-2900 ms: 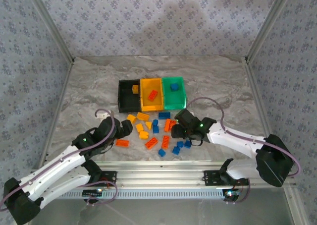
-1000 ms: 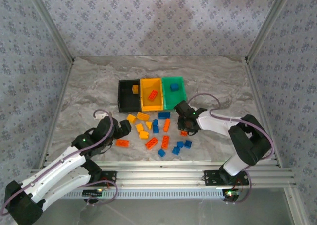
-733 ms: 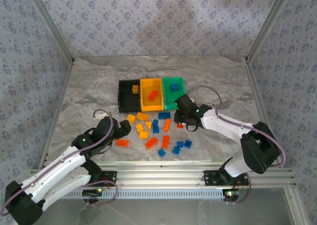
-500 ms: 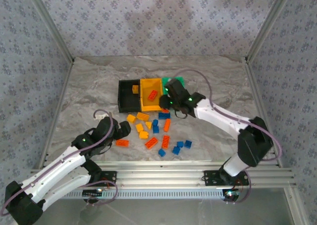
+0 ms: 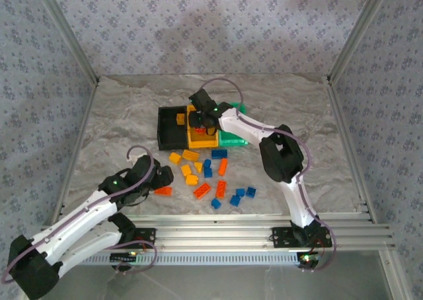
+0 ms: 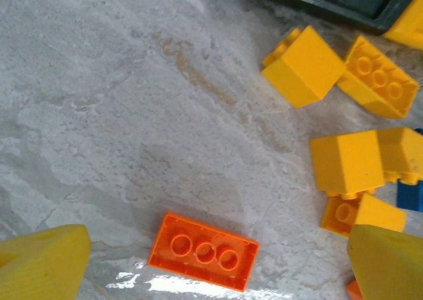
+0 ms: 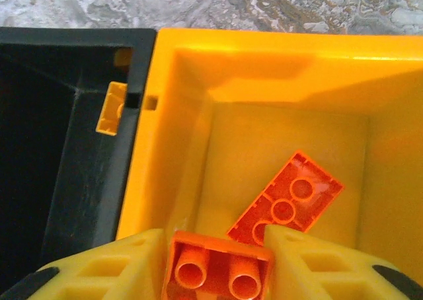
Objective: Sort the legos into containers by color
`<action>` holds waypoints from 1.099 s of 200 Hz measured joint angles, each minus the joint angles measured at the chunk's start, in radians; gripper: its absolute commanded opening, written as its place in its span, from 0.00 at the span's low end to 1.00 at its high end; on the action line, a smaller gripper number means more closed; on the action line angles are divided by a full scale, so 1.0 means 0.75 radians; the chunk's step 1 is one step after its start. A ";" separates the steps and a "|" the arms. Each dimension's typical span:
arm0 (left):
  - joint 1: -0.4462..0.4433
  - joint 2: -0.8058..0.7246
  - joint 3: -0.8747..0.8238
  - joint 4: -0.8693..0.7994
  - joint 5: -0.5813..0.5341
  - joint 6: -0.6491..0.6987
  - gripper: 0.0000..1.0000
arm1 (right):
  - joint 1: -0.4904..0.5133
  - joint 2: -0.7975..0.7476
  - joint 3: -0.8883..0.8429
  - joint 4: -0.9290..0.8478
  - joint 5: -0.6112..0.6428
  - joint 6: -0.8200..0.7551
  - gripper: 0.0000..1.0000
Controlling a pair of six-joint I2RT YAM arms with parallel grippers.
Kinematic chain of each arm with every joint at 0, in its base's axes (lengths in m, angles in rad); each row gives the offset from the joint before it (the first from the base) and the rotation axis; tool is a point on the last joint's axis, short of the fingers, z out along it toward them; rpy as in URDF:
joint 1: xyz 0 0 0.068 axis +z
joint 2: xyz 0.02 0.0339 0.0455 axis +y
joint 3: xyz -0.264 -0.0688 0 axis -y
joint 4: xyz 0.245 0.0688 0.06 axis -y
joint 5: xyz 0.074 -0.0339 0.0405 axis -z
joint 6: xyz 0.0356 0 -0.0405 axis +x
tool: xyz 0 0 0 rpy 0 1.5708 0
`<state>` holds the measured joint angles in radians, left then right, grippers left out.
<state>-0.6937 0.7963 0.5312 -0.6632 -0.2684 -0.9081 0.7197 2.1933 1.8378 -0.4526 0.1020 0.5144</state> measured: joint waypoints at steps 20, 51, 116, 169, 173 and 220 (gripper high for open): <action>0.000 0.053 0.002 0.001 0.001 0.011 0.99 | -0.012 0.006 0.018 -0.020 0.002 0.004 0.69; 0.000 0.149 0.034 0.016 0.022 0.043 0.98 | -0.015 -0.016 0.010 -0.011 0.012 0.012 0.71; 0.000 0.362 0.067 0.036 0.069 0.094 0.92 | 0.003 -0.455 -0.447 0.129 0.014 0.053 0.72; -0.035 0.571 0.066 0.052 0.055 0.129 0.90 | 0.012 -0.675 -0.725 0.224 0.022 0.119 0.73; -0.043 0.589 0.066 0.054 0.054 0.129 0.89 | 0.013 -0.688 -0.738 0.228 0.025 0.125 0.73; -0.080 0.713 0.095 0.103 0.066 0.151 0.70 | 0.008 -0.799 -0.804 0.248 0.056 0.164 0.73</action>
<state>-0.7540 1.3312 0.6022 -0.5861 -0.2192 -0.7952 0.7258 1.5940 1.2346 -0.2668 0.1440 0.6373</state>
